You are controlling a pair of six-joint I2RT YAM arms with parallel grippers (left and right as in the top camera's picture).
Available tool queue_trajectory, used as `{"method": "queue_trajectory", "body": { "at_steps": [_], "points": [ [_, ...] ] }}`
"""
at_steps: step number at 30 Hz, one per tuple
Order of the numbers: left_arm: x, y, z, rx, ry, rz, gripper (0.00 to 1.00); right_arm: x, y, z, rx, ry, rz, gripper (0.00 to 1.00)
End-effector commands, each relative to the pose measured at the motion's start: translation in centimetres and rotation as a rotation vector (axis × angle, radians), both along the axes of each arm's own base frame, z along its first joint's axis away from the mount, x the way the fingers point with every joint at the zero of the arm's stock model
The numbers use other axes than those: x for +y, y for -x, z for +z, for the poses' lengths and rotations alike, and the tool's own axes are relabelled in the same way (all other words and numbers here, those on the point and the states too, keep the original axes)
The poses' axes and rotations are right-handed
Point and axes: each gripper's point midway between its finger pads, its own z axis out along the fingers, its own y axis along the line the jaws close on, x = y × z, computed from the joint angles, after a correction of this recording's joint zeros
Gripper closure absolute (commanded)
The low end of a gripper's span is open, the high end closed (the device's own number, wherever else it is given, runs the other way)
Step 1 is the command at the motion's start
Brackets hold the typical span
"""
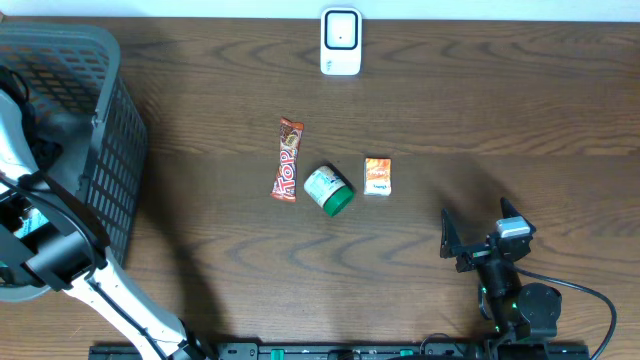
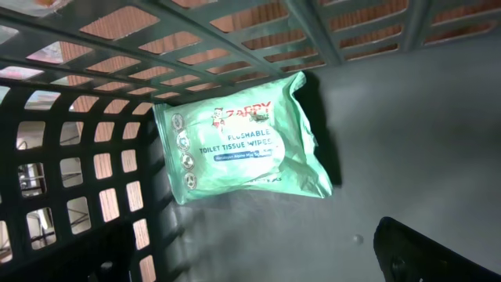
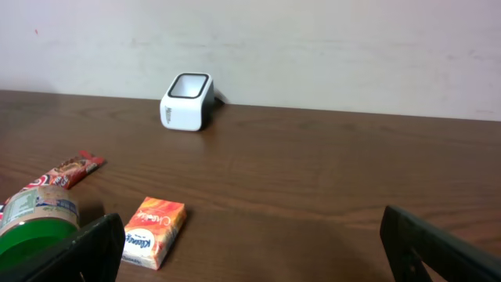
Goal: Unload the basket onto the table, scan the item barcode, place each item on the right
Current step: 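Lower the left gripper into the basket onto the green wipes packet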
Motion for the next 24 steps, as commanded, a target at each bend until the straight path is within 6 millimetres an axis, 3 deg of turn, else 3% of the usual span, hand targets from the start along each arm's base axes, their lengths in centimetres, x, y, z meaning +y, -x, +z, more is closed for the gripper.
{"method": "queue_trajectory", "body": {
  "at_steps": [1, 8, 16, 24],
  "points": [
    [0.4, 0.3, -0.3, -0.016, -0.025, 0.067, 0.02, 0.0, 0.0, 0.0, 0.003, -0.013, -0.002, 0.01],
    [0.5, 0.1, -0.9, -0.018, -0.029, 0.075, 0.02, 0.0, 0.0, 0.0, 0.003, -0.013, -0.002, 0.01],
    [0.4, 0.3, -4.1, 0.056, 0.02, 0.067, 0.02, 0.0, 0.0, 0.0, 0.003, -0.013, -0.001, 0.01],
    [0.2, 0.5, -5.9, 0.105, 0.056, 0.042, 0.02, 0.0, 0.0, 0.0, 0.003, -0.013, -0.002, 0.01]
  ]
}}
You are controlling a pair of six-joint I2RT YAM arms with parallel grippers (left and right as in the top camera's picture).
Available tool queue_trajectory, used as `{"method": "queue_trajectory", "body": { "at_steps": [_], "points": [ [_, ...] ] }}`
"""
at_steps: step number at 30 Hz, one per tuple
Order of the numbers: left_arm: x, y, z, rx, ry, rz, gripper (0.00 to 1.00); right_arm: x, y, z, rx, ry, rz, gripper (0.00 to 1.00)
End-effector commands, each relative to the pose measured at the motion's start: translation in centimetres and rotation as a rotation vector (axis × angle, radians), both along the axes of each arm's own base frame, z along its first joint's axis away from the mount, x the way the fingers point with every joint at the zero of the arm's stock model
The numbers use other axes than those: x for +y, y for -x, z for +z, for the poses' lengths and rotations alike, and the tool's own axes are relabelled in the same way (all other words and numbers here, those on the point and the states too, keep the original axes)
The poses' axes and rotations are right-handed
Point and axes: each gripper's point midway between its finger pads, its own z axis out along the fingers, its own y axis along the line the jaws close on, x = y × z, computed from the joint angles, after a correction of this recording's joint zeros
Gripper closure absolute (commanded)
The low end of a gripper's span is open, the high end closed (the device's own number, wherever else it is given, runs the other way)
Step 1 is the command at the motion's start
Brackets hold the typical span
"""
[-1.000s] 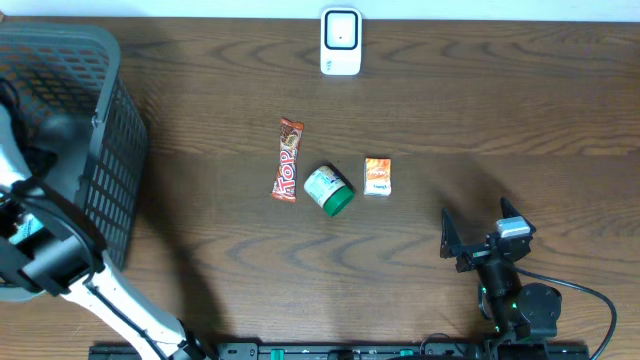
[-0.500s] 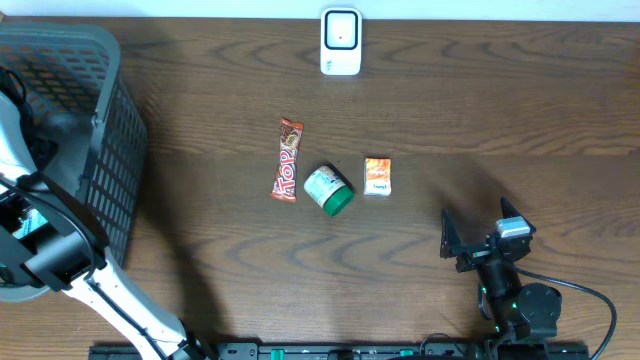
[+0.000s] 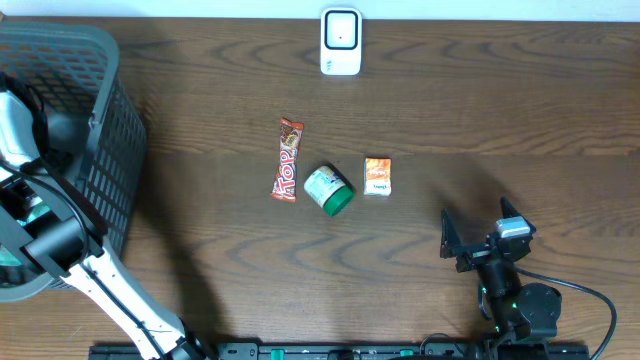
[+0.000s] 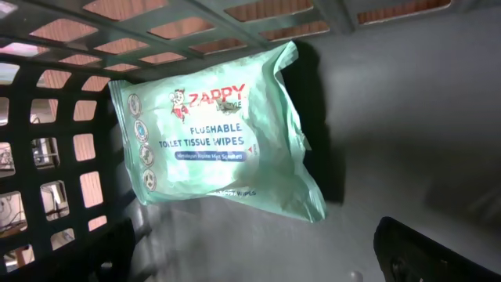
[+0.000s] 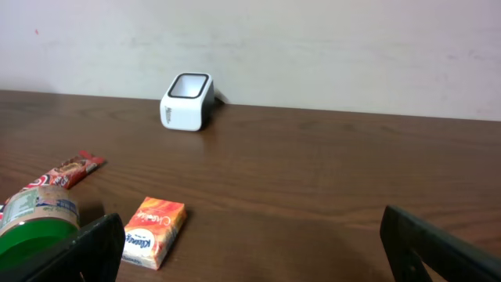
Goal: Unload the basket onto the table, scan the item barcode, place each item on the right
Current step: 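Lower the left gripper into the basket onto the green wipes packet, then grasp the green ZAPPY wipes packet with the left gripper and lift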
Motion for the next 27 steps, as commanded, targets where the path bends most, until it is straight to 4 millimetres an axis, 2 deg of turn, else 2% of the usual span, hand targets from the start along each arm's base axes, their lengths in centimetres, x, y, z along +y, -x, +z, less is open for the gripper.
{"method": "queue_trajectory", "body": {
  "at_steps": [1, 9, 14, 18, 22, 27],
  "points": [
    [0.1, 0.5, -1.2, 0.049, 0.022, -0.021, 0.02, 0.0, 0.0, -0.1, 0.004, -0.013, -0.002, 0.01],
    [-0.1, 0.5, -1.1, 0.092, 0.052, -0.103, 0.02, 0.0, 0.0, -0.1, 0.004, -0.013, -0.002, 0.01],
    [-0.2, 0.1, 0.2, 0.161, -0.019, -0.167, 0.02, 0.0, 0.0, -0.1, 0.004, -0.013, -0.002, 0.01],
    [-1.4, -0.9, 0.4, 0.17, -0.025, -0.205, 0.02, 0.0, 0.0, -0.1, 0.003, -0.013, -0.002, 0.01],
    [-2.1, -1.5, 0.3, 0.16, -0.033, -0.207, 0.02, 0.0, 0.0, -0.1, 0.003, -0.013, -0.002, 0.01],
    [-1.5, -1.0, 0.3, 0.154, -0.037, -0.176, 0.02, 0.0, 0.0, -0.1, 0.003, -0.013, -0.002, 0.01]
  ]
}}
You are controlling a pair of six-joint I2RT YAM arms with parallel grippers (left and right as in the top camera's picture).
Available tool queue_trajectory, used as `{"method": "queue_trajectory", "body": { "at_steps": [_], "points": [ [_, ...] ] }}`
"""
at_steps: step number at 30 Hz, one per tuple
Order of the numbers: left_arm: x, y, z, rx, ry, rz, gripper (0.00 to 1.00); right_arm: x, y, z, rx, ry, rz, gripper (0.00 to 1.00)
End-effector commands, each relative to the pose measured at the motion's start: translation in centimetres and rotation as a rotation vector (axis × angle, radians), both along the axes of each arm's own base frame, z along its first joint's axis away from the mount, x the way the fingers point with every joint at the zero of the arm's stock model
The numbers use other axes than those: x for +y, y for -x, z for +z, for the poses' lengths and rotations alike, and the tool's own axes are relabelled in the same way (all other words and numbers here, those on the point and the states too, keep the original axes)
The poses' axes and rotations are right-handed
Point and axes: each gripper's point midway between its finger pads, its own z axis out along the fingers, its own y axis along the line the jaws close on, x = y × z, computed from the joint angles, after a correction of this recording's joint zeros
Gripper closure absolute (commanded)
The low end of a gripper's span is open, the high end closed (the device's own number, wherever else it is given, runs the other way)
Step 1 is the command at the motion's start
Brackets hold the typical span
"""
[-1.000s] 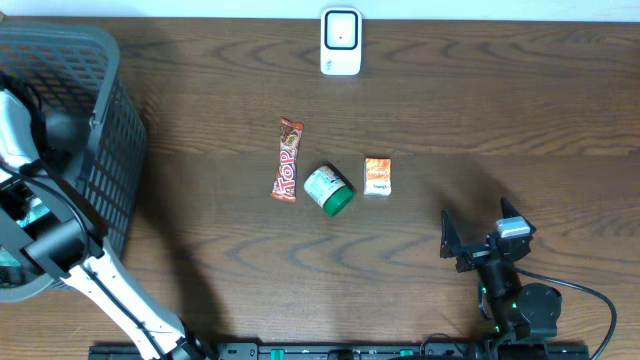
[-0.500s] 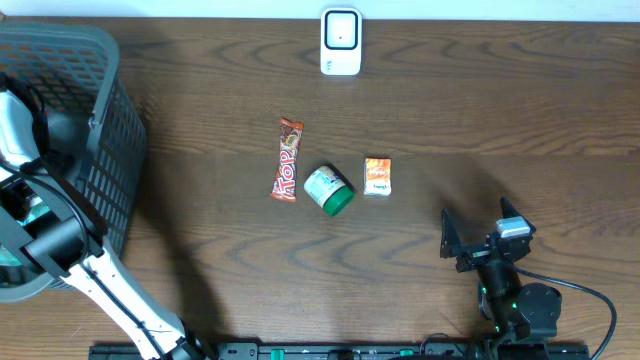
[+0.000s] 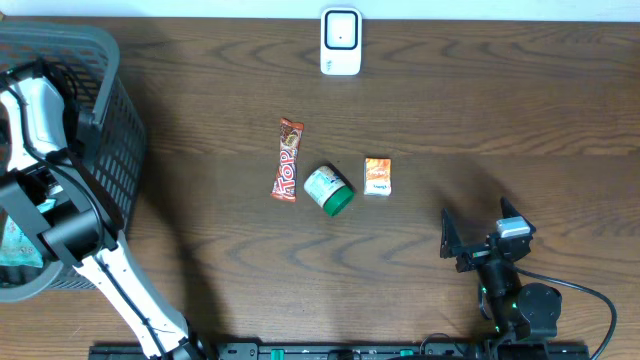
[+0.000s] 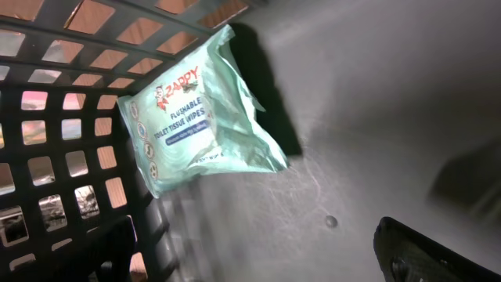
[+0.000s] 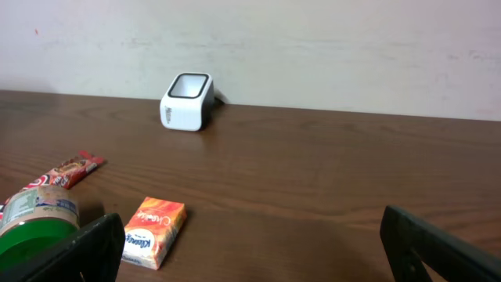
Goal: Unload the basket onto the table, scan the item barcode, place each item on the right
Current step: 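Grasp the green ZAPPY wipes packet with the left gripper and lift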
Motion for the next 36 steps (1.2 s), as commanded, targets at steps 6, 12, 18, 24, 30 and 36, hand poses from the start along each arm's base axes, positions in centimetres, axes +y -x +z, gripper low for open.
{"method": "queue_trajectory", "body": {
  "at_steps": [6, 12, 18, 24, 30, 36],
  "points": [
    [2.4, 3.2, -1.4, 0.048, -0.005, 0.089, 0.02, 0.0, 0.0, 0.0, 0.003, -0.013, -0.002, 0.01],
    [2.0, 5.5, -4.7, 0.095, 0.025, 0.111, 0.02, 0.0, 0.0, -0.1, 0.003, -0.013, -0.002, 0.01],
    [1.0, 7.3, -7.9, 0.126, 0.043, 0.114, 0.02, 0.0, 0.0, 0.0, 0.003, -0.013, -0.002, 0.01],
    [1.4, 9.2, -8.4, 0.149, 0.062, 0.153, 0.46, 0.0, 0.0, 0.0, 0.003, -0.013, -0.002, 0.01],
    [1.6, 11.1, -8.2, 0.178, 0.081, 0.206, 0.8, 0.0, 0.0, 0.0, 0.003, -0.012, -0.002, 0.01],
    [1.6, 11.4, -6.8, 0.198, 0.087, 0.205, 0.93, 0.0, 0.0, 0.0, 0.003, -0.013, -0.002, 0.01]
  ]
}}
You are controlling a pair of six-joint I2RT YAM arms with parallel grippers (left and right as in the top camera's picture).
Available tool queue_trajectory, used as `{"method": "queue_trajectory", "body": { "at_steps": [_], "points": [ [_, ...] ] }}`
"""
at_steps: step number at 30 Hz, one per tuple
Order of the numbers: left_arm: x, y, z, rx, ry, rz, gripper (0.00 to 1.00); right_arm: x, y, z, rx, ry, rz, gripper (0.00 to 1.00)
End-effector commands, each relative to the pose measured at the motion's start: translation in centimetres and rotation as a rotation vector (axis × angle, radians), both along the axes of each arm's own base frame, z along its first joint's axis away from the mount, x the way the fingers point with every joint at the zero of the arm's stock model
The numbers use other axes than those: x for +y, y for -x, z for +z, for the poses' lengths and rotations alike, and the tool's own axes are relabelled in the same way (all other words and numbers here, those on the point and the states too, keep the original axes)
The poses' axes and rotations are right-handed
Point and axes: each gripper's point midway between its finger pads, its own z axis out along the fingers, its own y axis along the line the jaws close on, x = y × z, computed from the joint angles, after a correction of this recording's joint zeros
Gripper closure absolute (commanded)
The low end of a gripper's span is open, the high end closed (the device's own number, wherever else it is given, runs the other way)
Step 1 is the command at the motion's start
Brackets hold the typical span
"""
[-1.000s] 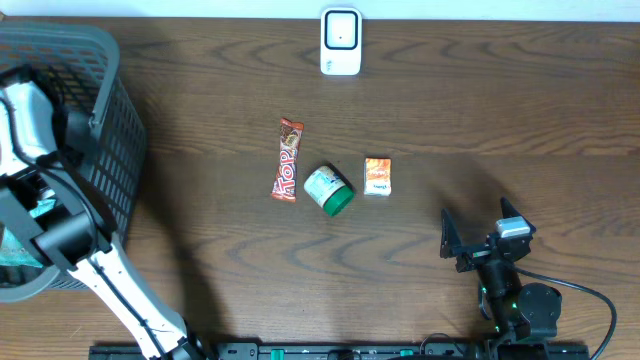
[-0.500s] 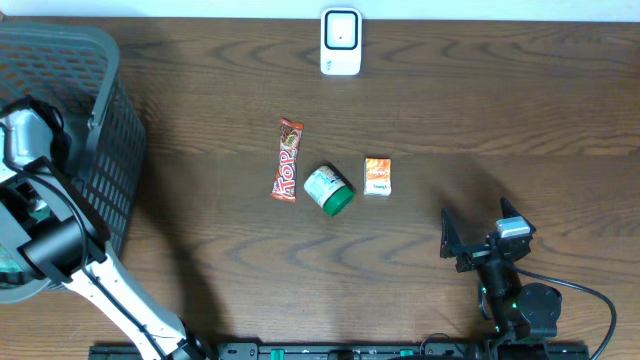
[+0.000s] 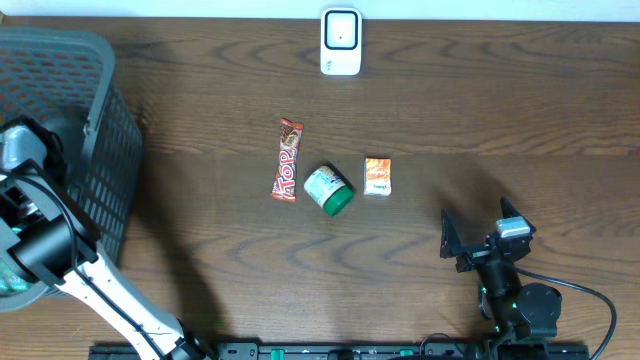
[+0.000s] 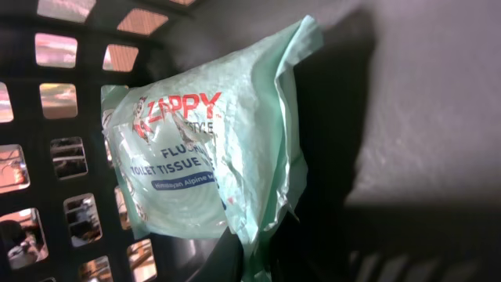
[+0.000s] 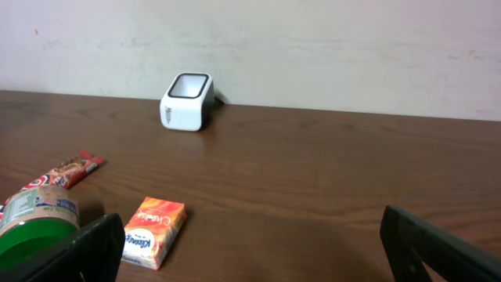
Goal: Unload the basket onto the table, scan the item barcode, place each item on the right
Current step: 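Grasp the green ZAPPY wipes packet with the left gripper and lift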
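Note:
A mint-green pack of flushable wipes point(image 4: 196, 157) sits inside the grey basket point(image 3: 100, 110), against its lattice wall. My left gripper point(image 4: 270, 252) is down in the basket and shut on the pack's crinkled lower edge; its dark fingers point(image 4: 235, 262) meet at the bottom of the left wrist view. The white barcode scanner point(image 3: 341, 42) stands at the table's far edge, also seen as the scanner point(image 5: 187, 102) in the right wrist view. My right gripper point(image 5: 246, 239) rests open near the front right of the table, holding nothing.
On the table's middle lie a red candy bar point(image 3: 288, 160), a green-lidded jar point(image 3: 329, 190) on its side and a small orange tissue packet point(image 3: 377, 176). The basket takes up the left end. A pale wall stands behind the scanner.
My left gripper was open and apart from the wipes pack; now it is close in and shut on the pack's edge. The right arm has not moved.
The wipes pack lay in the basket's corner with my open left gripper above it. At the following two moments the gripper was still open, seeing the pack from changed angles. Now the fingers are shut on the pack. Table items and right arm stayed put.

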Motion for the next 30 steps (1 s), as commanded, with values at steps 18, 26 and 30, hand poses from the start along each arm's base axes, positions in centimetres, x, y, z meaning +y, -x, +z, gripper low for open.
{"method": "queue_trajectory", "body": {
  "at_steps": [18, 26, 30],
  "points": [
    [-5.6, -7.5, 28.3, -0.734, -0.374, -0.255, 0.93, 0.0, 0.0, 0.0, 0.003, -0.013, -0.002, 0.01],
    [-17.6, -9.4, 39.1, -1.32, -0.209, -0.536, 0.93, 0.0, 0.0, 0.0, 0.003, -0.013, -0.002, 0.01],
    [-27.1, -11.8, 41.4, -1.52, 0.095, -0.779, 0.93, 0.0, 0.0, 0.0, 0.003, -0.013, -0.002, 0.01]
  ]
}}
